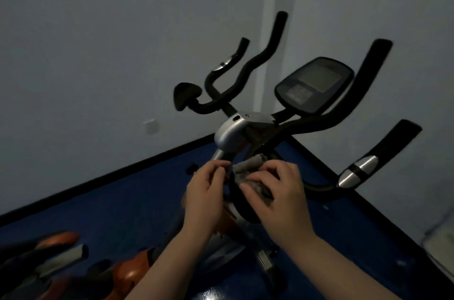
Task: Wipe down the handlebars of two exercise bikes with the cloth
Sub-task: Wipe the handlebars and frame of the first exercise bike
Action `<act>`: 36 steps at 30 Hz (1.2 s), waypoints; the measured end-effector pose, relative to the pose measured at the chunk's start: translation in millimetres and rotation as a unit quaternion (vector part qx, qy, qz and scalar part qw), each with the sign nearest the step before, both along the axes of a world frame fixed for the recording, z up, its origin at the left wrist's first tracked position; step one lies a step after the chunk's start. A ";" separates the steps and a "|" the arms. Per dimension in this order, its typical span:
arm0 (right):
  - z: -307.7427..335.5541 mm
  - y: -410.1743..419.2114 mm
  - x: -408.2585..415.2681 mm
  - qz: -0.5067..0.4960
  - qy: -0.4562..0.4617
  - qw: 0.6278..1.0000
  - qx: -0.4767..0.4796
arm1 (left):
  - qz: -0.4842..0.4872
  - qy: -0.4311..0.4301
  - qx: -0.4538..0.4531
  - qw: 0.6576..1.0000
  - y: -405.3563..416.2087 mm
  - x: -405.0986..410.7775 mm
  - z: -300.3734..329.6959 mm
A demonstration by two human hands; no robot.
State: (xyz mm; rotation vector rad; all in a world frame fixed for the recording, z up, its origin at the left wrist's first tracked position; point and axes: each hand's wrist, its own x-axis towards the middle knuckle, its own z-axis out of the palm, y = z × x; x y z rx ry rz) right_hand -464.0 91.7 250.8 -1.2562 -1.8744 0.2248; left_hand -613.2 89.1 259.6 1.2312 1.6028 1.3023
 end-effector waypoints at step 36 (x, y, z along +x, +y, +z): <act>26.2 -26.6 -1.3 -0.136 -0.057 0.984 -0.104 | -0.245 -0.057 0.050 0.967 18.1 -19.5 -14.0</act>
